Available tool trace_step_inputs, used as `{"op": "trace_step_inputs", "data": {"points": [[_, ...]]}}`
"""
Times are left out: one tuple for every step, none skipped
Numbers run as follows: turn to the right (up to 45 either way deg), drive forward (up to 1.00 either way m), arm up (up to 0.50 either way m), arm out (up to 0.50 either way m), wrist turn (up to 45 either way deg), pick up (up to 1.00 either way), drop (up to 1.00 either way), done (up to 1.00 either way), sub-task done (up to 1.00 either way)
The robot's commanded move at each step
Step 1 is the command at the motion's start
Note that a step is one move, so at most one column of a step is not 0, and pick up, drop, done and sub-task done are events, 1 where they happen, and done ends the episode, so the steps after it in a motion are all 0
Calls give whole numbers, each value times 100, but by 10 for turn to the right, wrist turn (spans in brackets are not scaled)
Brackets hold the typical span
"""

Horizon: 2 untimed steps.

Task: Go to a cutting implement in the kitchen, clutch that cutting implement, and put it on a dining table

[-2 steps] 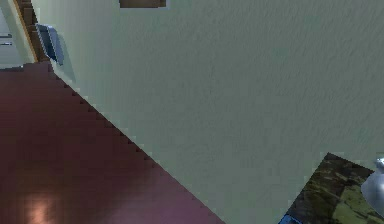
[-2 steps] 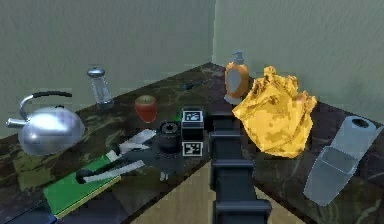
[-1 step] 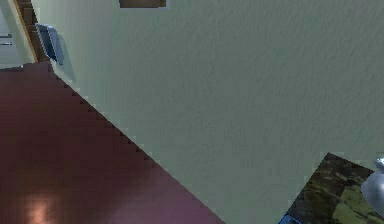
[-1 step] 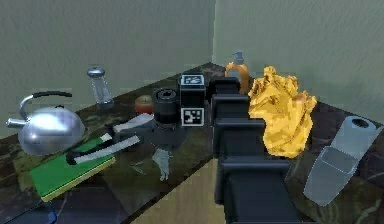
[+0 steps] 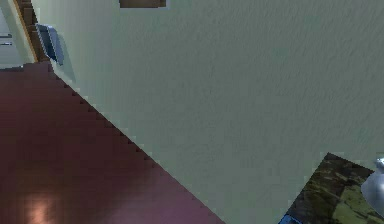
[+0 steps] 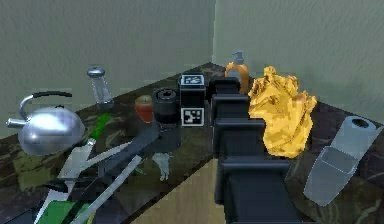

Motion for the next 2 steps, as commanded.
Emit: {"op": "trace_step_inputs", "data": {"points": [[0,0,0,0,-180,0,0,0,0],[0,0,0,-14,0,0,0,0,0]]}}
